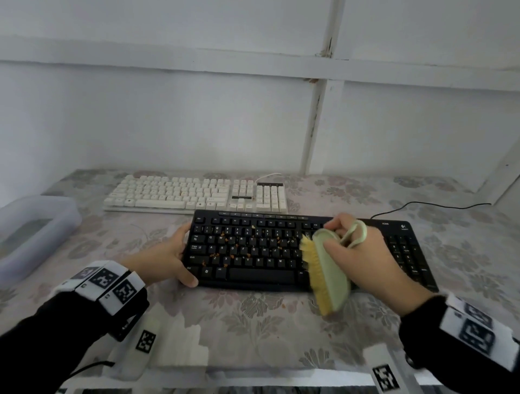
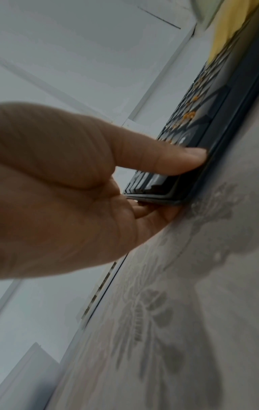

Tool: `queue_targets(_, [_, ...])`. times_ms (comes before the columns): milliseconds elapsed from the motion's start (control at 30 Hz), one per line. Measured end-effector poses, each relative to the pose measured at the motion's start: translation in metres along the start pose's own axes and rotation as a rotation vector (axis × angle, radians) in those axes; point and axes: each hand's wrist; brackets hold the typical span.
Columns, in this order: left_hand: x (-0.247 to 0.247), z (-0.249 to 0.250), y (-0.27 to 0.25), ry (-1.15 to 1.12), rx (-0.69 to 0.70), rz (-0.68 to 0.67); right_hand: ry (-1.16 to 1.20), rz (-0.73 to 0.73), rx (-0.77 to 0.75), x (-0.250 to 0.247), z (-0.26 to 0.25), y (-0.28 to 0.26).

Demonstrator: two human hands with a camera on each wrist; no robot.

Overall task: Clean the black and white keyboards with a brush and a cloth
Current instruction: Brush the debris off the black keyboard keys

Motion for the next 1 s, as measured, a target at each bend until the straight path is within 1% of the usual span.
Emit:
queue_targets(33, [0.0,0.0,0.001,-0.001,0.0,0.0,-0.009,-0.019,0.012,-0.003,0.0,-0.005])
queue_targets(100, [-0.001,-0.001,0.001,-0.005,0.002,0.002,0.009,0.015,0.038,-0.015,-0.001,-0.005])
queue_targets(233, [0.001,0.001,0.0,-0.005,0.003,0.007,0.082,0.223,0.015,-0.039,-0.002,0.02])
queue_targets(300, [0.002,0.002,-0.001,0.001,0.001,0.007,0.063,0.275,-0.001,-0.041,-0.004,0.034])
queue_targets(367, [0.002,0.003,-0.002,0.002,-0.003,0.004,0.04,0.278,-0.013,-0.037,-0.006,0.046])
queue_targets(433, [0.003,0.004,-0.003,-0.001,-0.005,0.007,0.061,0.246,-0.027,-0.029,-0.01,0.054])
queue_targets(567, [0.004,0.005,-0.004,0.025,-0.009,0.01,0.015,0.194,-0.009,-0.015,-0.011,0.061])
queue_targets(633, [0.003,0.004,-0.004,0.028,-0.004,0.006,0.025,0.169,0.028,-0.012,-0.009,0.06])
queue_targets(700, [0.003,0.005,-0.003,0.024,0.003,0.011,-0.007,0.114,0.06,-0.01,-0.006,0.053])
queue_targets(767, [0.004,0.005,-0.003,0.025,0.005,0.016,-0.03,0.052,0.076,-0.011,-0.007,0.045])
queue_targets(800, [0.004,0.004,-0.003,0.025,0.005,0.015,-0.015,0.047,0.076,-0.013,-0.009,0.042])
queue_targets(933, [0.003,0.004,-0.003,0.012,0.004,0.015,0.089,0.171,0.025,-0.02,-0.018,0.045])
queue_targets(1000, [0.004,0.005,-0.004,0.005,0.007,0.016,0.078,0.182,-0.009,-0.016,-0.022,0.048])
Point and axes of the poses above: each hand's wrist, its own y-axis towards the middle knuckle, its own x-axis out of the palm, z = x × y, and after that the axes turned 7 degrees about -z, right-handed
